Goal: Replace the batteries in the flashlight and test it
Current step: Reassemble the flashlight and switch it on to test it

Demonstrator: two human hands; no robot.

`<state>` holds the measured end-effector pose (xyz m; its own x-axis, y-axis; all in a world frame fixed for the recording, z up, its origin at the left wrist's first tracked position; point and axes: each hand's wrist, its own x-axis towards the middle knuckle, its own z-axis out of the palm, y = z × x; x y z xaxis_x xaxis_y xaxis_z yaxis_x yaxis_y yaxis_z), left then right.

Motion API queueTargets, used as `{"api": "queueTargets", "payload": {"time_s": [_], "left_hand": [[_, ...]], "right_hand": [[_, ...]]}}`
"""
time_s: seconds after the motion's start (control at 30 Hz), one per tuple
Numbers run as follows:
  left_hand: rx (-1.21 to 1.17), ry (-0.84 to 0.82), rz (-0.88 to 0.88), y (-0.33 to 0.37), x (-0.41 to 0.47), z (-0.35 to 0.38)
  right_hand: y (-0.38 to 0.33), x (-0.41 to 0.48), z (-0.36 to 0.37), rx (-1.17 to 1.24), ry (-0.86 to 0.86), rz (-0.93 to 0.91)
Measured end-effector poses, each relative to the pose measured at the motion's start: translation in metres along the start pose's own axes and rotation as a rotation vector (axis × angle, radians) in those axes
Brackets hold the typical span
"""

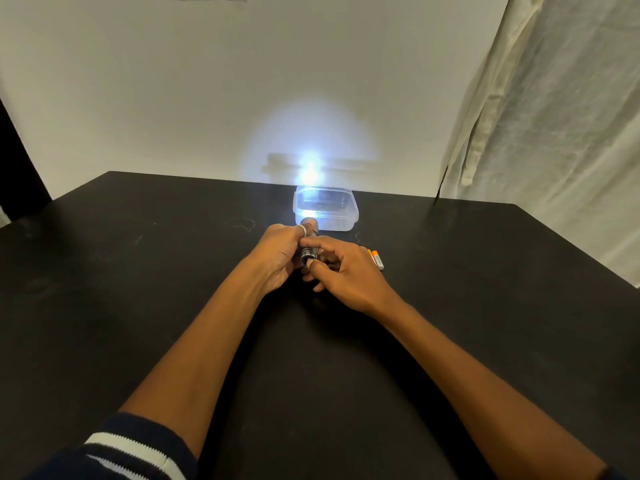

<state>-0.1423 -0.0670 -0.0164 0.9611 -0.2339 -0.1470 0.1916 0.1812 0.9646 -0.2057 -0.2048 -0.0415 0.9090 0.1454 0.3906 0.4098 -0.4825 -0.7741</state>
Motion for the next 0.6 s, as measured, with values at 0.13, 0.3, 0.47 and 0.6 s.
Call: {"api": "queueTargets", "payload": {"time_s": [0.13, 0.3, 0.47, 0.6], "left_hand": [[0.005, -0.005, 0.005, -0.0002, 0.0014, -0.0003], [0.003, -0.016, 0.003, -0.0006, 0.0021, -0.0005], [0.0, -0.049, 0.003, -0.0005, 0.0018, -0.0021], [0.003, -0.046, 0.003, -0.0008, 0.0038, -0.0021]], "right_hand": [[0.0004, 0.0003, 0.0001, 0.008, 0.0, -0.003], [0.0034, 0.0007, 0.0004, -0.012, 0.009, -0.011], [0.0048, 0.0007, 0.0018, -0.055, 0.013, -0.03], [0.0053, 0.0014, 0.0019, -0.072, 0.003, -0.029]]}}
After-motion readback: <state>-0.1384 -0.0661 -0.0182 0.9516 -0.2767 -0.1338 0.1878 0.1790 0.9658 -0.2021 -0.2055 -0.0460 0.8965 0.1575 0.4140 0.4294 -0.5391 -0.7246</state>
